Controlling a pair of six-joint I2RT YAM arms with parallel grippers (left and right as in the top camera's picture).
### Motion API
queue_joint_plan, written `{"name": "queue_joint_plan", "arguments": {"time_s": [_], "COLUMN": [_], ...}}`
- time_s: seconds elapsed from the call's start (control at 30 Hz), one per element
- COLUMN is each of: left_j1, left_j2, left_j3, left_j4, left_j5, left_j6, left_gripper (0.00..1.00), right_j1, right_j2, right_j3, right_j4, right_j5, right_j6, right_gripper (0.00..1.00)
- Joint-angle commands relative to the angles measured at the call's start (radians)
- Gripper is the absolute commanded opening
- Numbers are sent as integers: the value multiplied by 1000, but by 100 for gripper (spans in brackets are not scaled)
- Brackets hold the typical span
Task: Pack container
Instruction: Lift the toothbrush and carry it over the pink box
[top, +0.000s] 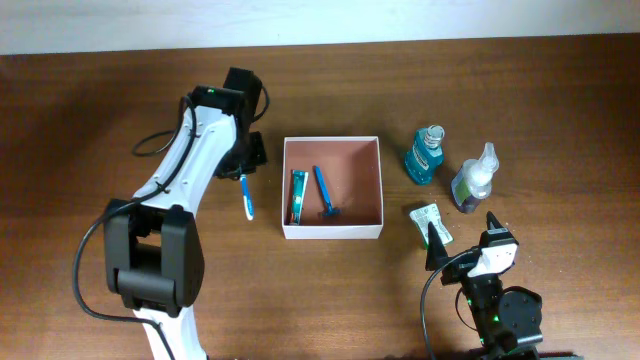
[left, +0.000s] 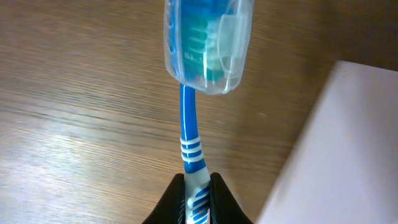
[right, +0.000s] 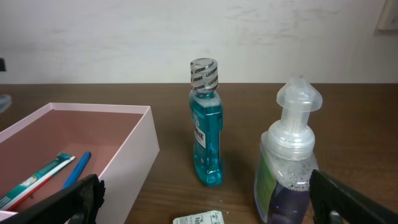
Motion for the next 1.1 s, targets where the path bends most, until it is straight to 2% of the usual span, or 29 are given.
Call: {"name": "queue_joint_plan", "arguments": {"time_s": [0.0, 0.1, 0.37, 0.87, 1.07], "left_j1": [-25, -33, -52, -177, -184], "left_j2": [5, 3, -11, -16, -12], "left_j3": [58, 93, 179, 179, 171], "left_j4": [-23, -48, -99, -72, -62], "left_j5": [92, 145, 243, 249, 246], "left_j6": [10, 14, 127, 100, 84], "left_gripper": [1, 1, 1, 1, 1], "right_j1": [6, 6, 6, 6, 6], "right_j2": [-4, -4, -4, -4, -4], "right_j3": [-5, -5, -5, -5, -5], "right_j4": [-6, -6, -6, -6, -6], "right_j5": [9, 8, 8, 8, 8], "right_j6": [11, 11, 11, 11, 11], "right_gripper": [99, 98, 98, 98, 98]}}
